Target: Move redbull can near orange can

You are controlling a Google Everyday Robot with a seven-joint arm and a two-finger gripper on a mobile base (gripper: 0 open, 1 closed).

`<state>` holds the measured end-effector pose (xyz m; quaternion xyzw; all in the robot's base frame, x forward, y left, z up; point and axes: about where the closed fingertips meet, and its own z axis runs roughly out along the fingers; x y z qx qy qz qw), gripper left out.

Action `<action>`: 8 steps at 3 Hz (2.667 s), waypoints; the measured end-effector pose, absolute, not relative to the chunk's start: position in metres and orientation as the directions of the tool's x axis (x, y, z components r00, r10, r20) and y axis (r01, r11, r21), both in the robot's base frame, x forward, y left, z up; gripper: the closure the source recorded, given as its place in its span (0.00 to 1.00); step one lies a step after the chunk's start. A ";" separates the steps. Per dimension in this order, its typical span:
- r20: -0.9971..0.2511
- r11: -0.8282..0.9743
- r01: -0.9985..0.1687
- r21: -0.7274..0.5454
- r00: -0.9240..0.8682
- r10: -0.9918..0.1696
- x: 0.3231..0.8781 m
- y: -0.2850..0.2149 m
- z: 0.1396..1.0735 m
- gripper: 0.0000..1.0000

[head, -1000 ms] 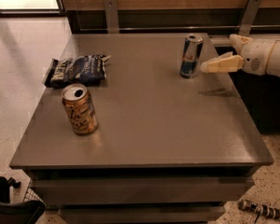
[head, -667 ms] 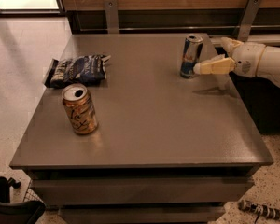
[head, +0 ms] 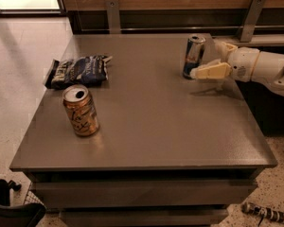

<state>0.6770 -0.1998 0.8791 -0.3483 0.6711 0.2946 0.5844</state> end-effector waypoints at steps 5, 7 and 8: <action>-0.993 0.511 -0.858 -0.046 -0.014 -0.113 0.679 -0.165 0.873 0.71; -0.994 0.504 -0.863 -0.045 -0.013 -0.112 0.680 -0.160 0.873 1.00; -0.994 0.504 -0.863 -0.045 -0.013 -0.112 0.680 -0.160 0.873 1.00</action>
Offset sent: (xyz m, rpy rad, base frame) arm 0.0031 0.0336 -0.0109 0.0007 -0.0807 0.1057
